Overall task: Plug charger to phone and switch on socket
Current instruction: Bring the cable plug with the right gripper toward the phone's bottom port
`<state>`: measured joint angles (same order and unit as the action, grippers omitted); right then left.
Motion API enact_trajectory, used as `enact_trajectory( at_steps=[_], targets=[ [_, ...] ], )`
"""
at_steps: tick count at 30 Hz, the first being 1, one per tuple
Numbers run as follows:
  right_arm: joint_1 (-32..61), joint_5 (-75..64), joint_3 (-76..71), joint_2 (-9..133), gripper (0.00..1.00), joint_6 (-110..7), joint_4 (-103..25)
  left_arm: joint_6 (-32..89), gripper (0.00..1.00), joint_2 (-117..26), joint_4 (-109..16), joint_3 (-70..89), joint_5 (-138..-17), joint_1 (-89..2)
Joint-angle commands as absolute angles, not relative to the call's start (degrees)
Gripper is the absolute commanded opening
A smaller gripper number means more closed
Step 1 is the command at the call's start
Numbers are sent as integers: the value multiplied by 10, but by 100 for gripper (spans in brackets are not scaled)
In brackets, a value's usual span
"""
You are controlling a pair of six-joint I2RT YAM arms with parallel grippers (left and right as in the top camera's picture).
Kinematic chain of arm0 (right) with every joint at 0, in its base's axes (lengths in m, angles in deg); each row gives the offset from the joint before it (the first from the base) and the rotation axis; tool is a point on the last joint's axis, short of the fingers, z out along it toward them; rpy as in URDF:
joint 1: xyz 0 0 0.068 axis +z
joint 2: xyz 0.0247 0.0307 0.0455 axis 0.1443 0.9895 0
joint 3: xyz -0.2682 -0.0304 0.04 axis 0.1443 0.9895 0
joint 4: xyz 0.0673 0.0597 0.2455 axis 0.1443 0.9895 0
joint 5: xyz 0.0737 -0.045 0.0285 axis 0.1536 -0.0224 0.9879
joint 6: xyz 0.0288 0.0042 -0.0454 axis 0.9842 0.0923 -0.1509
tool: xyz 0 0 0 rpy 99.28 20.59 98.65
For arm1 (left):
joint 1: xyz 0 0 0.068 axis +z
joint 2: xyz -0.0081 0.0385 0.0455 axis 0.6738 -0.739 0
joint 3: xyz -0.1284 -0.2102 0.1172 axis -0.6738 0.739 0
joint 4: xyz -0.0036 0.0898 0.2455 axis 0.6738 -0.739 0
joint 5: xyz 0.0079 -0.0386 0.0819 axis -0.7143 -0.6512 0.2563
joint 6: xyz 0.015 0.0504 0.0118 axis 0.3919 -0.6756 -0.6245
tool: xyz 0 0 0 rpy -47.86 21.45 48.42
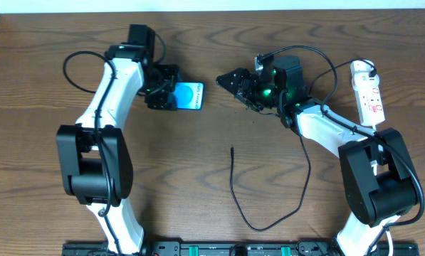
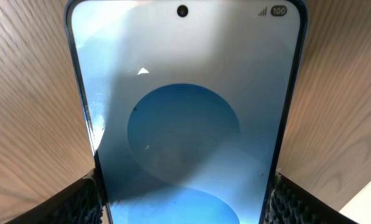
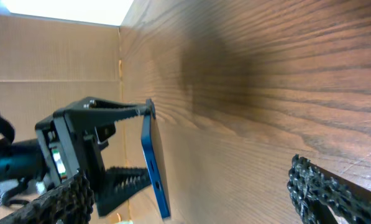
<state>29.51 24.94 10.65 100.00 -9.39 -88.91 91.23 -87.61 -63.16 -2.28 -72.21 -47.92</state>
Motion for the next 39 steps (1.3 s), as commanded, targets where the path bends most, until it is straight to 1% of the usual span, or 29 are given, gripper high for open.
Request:
enact_trajectory(
  at_steps=[1,5,9,12,16,19,25,29,39],
  targets=[
    [298,228,101,1004,99,-105,-889,944,7,-859,-632,-27,-733,-497],
    [298,229,101,1004,98,-105,-888,964,8,-859,-625,-27,-733,-521],
    [298,232,101,1004,93,-106,-886,967,7,-859,-604,-27,-733,-541],
    [298,244,101,1004,91,-106,-866,974,7,-859,-591,-27,-733,-555],
    [298,246,101,1004,91,-130,-837,974,7,-859,-582,-27,-733,-567],
    [298,263,101,1004,99,-140,-833,974,8,-859,-581,-27,-733,-569],
    [298,275,101,1004,99,-193,-834,974,7,-859,-581,-27,-736,-571],
    [298,285,101,1004,99,-205,-832,974,8,-859,-581,-27,-764,-576],
    [298,326,101,1004,99,-241,-825,974,7,-859,-581,-27,-765,-600]
  ],
)
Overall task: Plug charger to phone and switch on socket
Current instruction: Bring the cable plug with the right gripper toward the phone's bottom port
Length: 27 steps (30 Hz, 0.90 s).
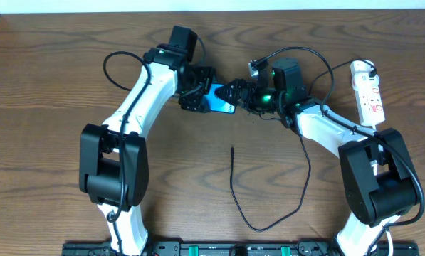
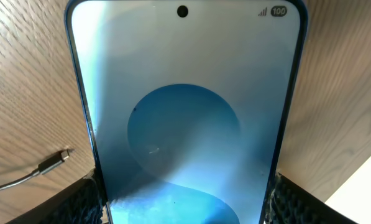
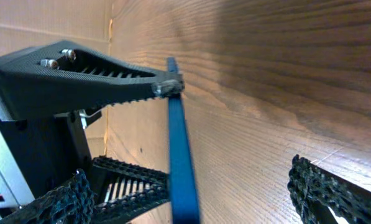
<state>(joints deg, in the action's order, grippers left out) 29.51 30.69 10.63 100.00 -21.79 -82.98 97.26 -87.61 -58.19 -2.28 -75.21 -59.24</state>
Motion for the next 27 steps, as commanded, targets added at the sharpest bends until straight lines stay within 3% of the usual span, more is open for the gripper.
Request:
enact_trajectory(
  at_steps=[1,6,12,15,21,27],
  targets=[
    [298,326,101,1004,99,-241,-824,974,7,-859,-581,-27,-765,-602],
    [298,325,101,1004,96,-241,-813,974,8,-859,-581,-27,-765,-610],
    [298,325,101,1004,82,-250,-810,974,7,-859,-581,-27,-765,-615],
    [298,325,101,1004,80,-250,-810,974,7,-859,-581,-27,-765,-615],
    [302,323,101,1004,57,-269,-811,976,8,-859,-581,-27,-765,-615],
    [313,318,101,1004,49,-270,-811,976,7,-859,-581,-27,-765,-615]
  ],
)
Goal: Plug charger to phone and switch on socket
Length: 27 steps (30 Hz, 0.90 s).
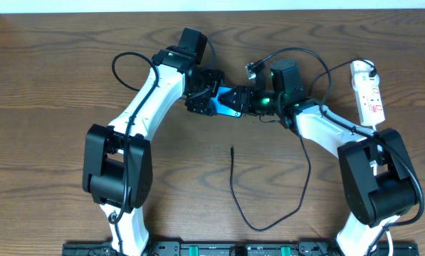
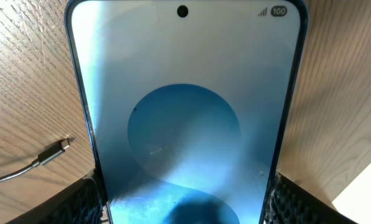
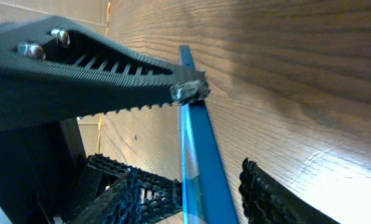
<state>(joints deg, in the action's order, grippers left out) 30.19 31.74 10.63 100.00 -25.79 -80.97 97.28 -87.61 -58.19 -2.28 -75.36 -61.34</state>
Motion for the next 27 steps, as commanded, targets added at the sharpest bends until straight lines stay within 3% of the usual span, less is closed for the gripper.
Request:
enact_trajectory(
  at_steps=[1,27],
  targets=[
    [316,316,101,1004,47,-271,-811,976,8,-859,-581,-27,-765,-615],
    [319,305,101,1004,30,-271,-813,976,7,-859,-581,-27,-765,-615]
  ],
)
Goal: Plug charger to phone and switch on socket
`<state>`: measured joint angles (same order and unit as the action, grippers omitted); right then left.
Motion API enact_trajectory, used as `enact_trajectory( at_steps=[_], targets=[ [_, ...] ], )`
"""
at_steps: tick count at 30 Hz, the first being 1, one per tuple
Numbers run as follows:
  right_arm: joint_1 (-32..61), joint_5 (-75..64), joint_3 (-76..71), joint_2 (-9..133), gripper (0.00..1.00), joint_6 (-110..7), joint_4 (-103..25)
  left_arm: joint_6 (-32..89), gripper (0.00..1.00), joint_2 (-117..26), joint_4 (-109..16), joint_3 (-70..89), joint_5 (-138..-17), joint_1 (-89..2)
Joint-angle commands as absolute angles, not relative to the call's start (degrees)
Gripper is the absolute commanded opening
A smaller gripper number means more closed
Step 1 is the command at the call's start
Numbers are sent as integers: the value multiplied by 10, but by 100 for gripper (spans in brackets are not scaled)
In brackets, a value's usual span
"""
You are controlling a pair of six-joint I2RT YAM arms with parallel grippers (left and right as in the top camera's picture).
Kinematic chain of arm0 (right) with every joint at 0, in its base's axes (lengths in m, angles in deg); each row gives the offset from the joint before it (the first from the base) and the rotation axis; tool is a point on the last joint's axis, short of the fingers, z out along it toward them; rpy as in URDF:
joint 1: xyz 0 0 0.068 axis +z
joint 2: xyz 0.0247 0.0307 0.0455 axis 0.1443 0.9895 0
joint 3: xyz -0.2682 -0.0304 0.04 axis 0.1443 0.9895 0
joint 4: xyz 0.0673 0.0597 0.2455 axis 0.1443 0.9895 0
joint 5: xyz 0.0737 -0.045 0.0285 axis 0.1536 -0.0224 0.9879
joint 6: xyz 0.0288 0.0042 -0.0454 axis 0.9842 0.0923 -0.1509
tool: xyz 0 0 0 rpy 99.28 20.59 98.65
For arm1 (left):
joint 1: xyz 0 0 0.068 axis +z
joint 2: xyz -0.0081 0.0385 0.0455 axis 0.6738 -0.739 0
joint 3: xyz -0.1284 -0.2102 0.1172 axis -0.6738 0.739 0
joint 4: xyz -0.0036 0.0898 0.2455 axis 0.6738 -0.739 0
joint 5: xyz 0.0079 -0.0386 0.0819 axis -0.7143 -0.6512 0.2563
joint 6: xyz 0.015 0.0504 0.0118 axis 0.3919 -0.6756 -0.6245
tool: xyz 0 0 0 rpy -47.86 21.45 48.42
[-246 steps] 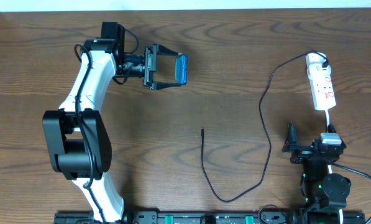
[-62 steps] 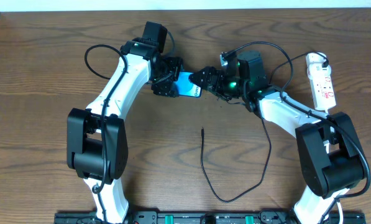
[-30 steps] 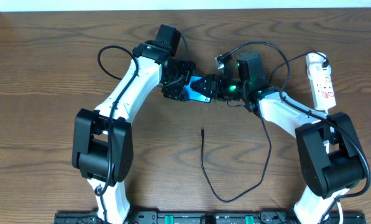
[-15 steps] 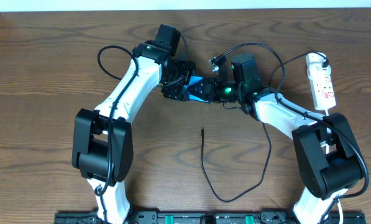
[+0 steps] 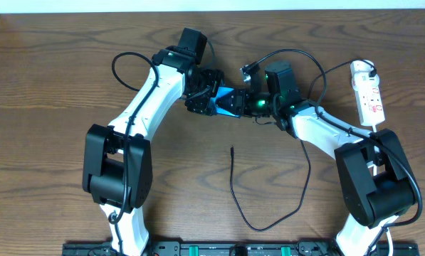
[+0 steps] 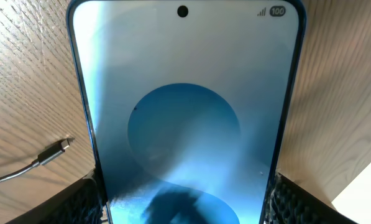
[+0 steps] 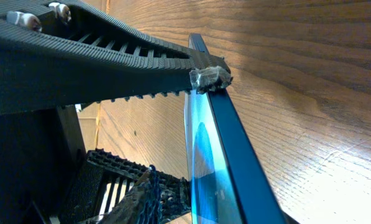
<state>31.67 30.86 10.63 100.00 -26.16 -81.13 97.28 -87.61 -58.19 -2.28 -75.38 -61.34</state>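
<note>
The blue phone (image 5: pixel 228 102), its screen lit (image 6: pixel 184 106), is held up off the table near the back centre, with my left gripper (image 5: pixel 213 99) shut on its lower end. In the left wrist view the gripper (image 6: pixel 184 208) has a pad on each long side. My right gripper (image 5: pixel 245 104) is open around the phone's other end; in the right wrist view the phone (image 7: pixel 232 168) stands edge-on between its fingers (image 7: pixel 149 198). The black charger cable (image 5: pixel 233 186) lies loose on the table, its plug tip (image 5: pixel 231 150) free, also seen as the plug tip (image 6: pixel 56 151).
A white power strip (image 5: pixel 366 89) lies at the far right, and the cable runs up to it in a loop past the right arm. The wooden table (image 5: pixel 48 156) stretches bare to the left and front.
My right gripper has moved further over the phone's end, so the phone sits deeper between its open fingers. The left gripper and the phone have stayed in place.
First my left gripper held the phone left of centre, with the open right gripper well apart. Then the phone was further right, touching the right fingertips. After that its end lay between the right fingers, and now it reaches deeper in.
</note>
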Motion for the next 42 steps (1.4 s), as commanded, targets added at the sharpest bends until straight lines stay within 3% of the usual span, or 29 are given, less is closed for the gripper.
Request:
enact_trajectory(
  at_steps=[1,38,39,42],
  targets=[
    [319,303,101,1004,29,-271,-813,976,7,-859,-582,-27,-765,-615],
    [319,292,101,1004,11,-271,-815,975,8,-859,-583,-27,-765,-615],
    [319,292,101,1004,9,-271,-815,975,15,-859,-583,-27,-765,-615],
    [319,290,101,1004,4,-271,-815,975,21,-859,-583,-27,-765,-615]
  ],
)
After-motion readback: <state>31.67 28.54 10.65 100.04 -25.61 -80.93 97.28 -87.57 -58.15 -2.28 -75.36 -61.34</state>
